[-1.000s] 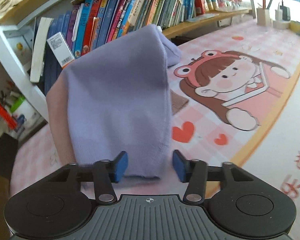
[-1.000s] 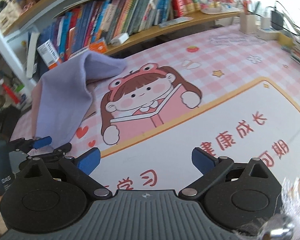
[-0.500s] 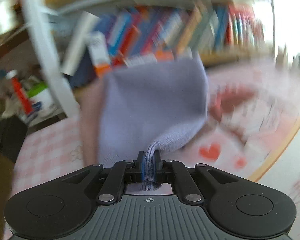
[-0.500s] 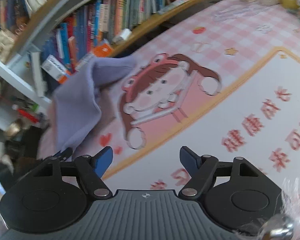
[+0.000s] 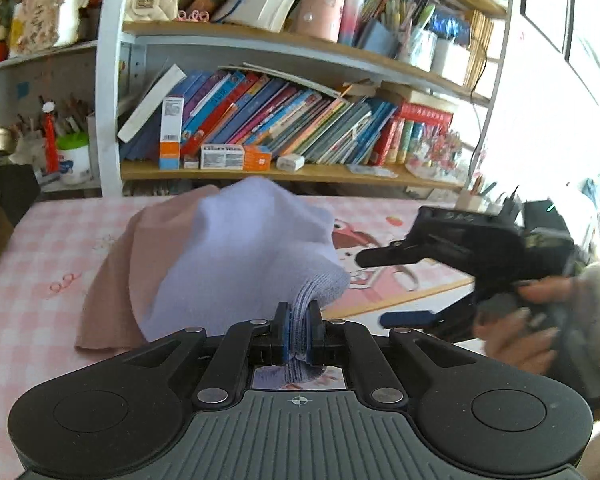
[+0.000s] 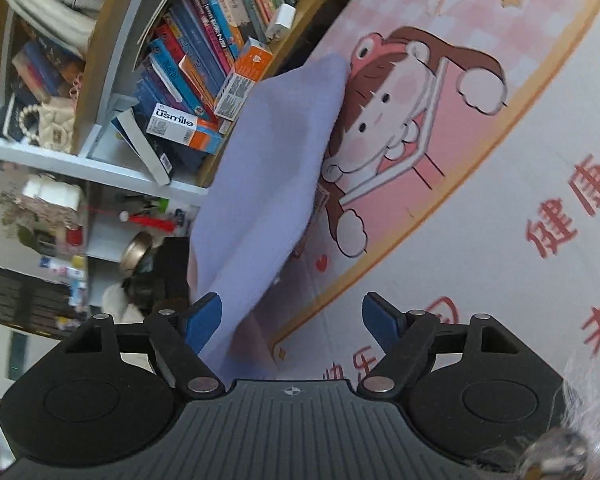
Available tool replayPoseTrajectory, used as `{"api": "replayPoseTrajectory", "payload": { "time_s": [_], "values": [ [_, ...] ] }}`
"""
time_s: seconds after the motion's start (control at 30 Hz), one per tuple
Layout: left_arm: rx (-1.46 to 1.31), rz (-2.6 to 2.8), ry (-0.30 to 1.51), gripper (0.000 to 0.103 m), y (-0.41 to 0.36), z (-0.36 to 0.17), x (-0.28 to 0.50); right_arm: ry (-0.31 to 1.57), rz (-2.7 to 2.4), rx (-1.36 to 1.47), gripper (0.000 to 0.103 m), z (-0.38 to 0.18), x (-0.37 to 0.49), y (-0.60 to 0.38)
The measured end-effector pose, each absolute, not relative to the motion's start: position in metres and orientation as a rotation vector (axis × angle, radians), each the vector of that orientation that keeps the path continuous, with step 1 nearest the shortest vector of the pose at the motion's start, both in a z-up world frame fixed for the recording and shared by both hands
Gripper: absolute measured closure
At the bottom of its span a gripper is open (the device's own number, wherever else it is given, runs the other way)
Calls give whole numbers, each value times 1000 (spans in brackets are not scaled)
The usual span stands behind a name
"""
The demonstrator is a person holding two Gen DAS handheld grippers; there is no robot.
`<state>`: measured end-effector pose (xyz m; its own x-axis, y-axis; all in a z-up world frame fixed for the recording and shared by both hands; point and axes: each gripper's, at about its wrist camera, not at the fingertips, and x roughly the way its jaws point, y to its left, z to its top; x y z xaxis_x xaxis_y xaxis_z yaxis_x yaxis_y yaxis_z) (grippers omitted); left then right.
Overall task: Fold clothes
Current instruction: 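Grasp the bunched lavender-pink sweater with the left gripper while the right gripper grasps it too, then lift and shake out the sweater, lay it flat, open right then left gripper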
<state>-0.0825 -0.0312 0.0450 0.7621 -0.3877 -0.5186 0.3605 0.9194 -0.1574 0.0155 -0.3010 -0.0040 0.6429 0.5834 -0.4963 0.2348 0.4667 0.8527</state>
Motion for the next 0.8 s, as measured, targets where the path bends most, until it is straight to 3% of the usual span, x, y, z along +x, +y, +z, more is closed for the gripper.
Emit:
{"api": "replayPoseTrajectory", "payload": {
  "time_s": [0.3,0.37,0.47,0.5,0.63,0.8],
  "values": [
    [-116,-359,496,97,-48,78,-156,905,314,1301,32,-37,25,-336],
    [-116,-366,453,97,-48,87,-165,903,299,1333,48,-41,29,-338],
    [-112,-376,401,97,-49,98,-175,887,256,1344,86,-45,34,-343],
    [-107,-382,400,97,-51,100,-175,877,246,1344,90,-45,35,-345],
    [-108,-458,319,97,-60,116,-177,702,260,1384,92,-15,32,-372],
    [-180,-728,75,97,-67,161,-177,325,373,1236,92,111,29,-422]
  ]
}}
